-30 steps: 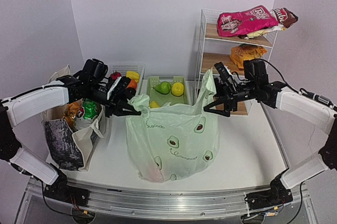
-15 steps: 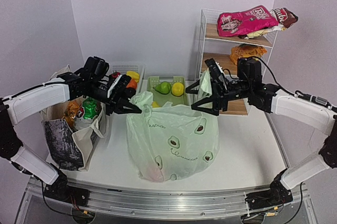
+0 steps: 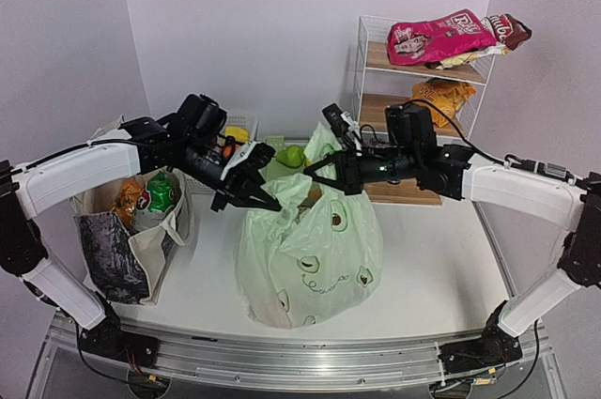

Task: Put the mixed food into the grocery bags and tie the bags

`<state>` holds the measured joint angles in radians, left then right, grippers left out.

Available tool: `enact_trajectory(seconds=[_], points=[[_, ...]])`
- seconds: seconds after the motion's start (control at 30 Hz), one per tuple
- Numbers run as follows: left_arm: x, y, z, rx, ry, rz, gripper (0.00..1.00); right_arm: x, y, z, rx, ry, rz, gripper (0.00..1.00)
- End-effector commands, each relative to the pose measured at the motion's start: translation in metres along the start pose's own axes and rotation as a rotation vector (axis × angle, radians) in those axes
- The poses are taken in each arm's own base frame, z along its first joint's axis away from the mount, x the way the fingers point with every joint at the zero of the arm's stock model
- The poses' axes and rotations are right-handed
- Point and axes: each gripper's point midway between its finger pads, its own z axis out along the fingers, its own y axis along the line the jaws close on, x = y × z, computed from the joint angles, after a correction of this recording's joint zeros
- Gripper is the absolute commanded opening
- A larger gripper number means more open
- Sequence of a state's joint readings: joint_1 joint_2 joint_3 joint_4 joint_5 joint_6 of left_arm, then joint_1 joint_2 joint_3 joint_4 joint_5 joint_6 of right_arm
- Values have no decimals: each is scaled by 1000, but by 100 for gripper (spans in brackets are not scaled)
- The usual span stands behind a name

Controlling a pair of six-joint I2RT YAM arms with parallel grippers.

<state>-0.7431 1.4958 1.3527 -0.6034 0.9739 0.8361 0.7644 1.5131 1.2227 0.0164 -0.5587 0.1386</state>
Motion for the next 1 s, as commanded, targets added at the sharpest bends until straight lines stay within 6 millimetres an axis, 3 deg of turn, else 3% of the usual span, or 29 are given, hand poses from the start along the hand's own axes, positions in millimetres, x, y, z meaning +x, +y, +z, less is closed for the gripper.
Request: enact_trajectory(seconds=[0.0, 0.17, 0.3, 0.37, 0.5, 0.57, 0.73, 0.97], points=[[-10, 8, 6, -46, 68, -26, 0, 15, -25, 1, 359, 64, 178, 0], [-7, 21, 16, -42, 71, -131, 0, 37, -8, 18, 361, 135, 178, 0], [2, 25, 23, -23, 92, -194, 0, 32, 9, 27, 262, 155, 172, 2], [4, 24, 23, -25, 98, -191, 0, 30, 20, 28, 201, 165, 134, 14], [3, 21, 24, -9, 82, -210, 0, 31, 43, 23, 63, 190, 31, 60], [0, 18, 24, 12, 71, -218, 0, 31, 39, 16, 66, 194, 11, 72], [1, 17, 26, 30, 62, -230, 0, 34, 30, -2, 109, 232, -107, 87], [7, 29, 32, 9, 80, -285, 0, 40, 41, -13, 43, 300, -261, 91]])
